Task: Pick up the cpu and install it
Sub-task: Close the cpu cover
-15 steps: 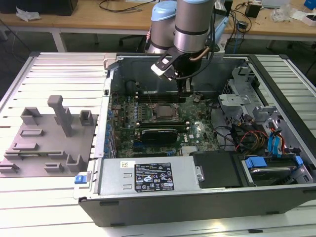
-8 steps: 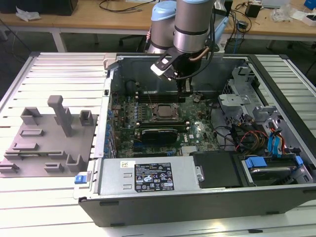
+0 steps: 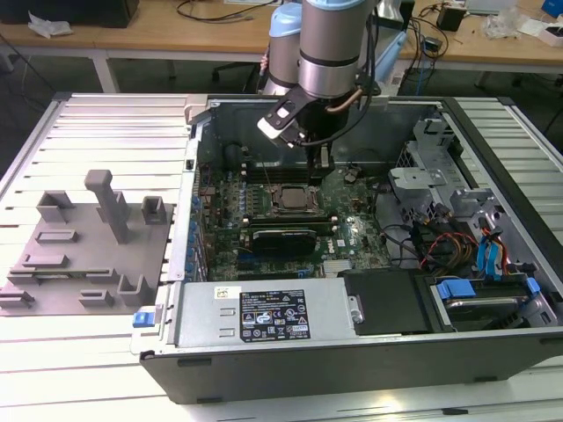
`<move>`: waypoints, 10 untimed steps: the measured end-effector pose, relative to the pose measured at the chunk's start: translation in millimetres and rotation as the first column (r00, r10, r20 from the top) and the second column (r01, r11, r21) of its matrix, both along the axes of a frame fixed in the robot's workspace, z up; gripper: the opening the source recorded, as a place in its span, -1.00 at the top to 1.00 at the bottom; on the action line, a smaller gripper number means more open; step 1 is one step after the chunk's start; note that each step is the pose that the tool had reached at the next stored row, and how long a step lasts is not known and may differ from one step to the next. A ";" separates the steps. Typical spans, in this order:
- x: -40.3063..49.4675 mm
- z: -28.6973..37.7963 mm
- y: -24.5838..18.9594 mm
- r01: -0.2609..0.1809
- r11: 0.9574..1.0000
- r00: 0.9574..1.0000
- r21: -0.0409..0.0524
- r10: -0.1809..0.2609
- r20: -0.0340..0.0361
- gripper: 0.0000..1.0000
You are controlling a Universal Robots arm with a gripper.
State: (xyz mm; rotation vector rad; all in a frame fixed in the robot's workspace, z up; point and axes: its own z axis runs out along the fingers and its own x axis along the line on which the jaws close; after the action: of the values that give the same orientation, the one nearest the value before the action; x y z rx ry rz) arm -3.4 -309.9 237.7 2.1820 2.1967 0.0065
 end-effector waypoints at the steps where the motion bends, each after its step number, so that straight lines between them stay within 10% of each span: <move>1: -1.9 -0.5 -2.3 0.000 1.000 1.000 0.000 0.000 0.000 0.79; 10: -15.3 -1.9 -6.5 0.000 1.000 1.000 0.000 0.000 0.000 0.79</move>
State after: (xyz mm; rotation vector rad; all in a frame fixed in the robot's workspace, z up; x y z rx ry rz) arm -18.7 -316.4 235.8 2.1817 2.1968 0.0066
